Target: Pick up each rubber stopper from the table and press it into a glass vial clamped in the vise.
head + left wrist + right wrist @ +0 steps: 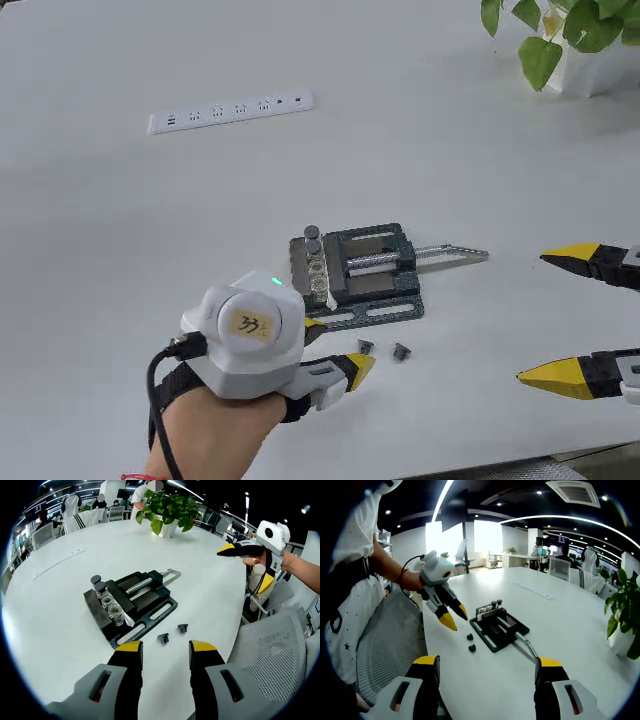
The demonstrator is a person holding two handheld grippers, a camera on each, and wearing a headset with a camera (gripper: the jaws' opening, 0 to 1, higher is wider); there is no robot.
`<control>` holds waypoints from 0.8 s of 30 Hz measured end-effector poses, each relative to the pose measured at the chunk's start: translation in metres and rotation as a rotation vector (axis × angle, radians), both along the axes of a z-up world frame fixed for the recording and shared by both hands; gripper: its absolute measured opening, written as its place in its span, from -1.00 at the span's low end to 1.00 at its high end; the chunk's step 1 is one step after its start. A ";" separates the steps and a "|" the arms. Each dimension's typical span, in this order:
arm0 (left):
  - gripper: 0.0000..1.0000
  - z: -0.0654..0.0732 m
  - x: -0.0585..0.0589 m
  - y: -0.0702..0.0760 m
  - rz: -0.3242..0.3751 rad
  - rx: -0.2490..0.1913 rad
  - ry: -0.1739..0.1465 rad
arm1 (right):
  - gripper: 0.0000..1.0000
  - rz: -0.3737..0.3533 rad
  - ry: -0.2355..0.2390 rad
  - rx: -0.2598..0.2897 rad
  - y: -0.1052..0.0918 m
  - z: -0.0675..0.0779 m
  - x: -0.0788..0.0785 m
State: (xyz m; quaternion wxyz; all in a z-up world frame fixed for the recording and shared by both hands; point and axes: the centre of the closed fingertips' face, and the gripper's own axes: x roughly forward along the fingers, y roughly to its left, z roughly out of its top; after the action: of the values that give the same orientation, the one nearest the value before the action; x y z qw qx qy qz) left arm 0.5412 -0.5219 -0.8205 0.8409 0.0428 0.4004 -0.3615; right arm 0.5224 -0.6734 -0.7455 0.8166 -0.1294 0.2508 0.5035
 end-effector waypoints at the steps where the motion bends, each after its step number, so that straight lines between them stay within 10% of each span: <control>1: -0.38 -0.002 0.000 -0.001 0.008 0.002 0.004 | 0.51 -0.003 0.000 0.004 -0.002 0.000 0.000; 24: -0.67 -0.031 0.005 -0.011 0.111 0.014 0.150 | 0.48 -0.045 0.009 0.029 -0.017 -0.007 -0.002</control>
State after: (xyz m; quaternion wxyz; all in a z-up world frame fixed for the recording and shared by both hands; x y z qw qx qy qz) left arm 0.5459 -0.5332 -0.8518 0.8270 -0.0009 0.4667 -0.3136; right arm 0.5206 -0.6907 -0.7528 0.8283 -0.1096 0.2501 0.4892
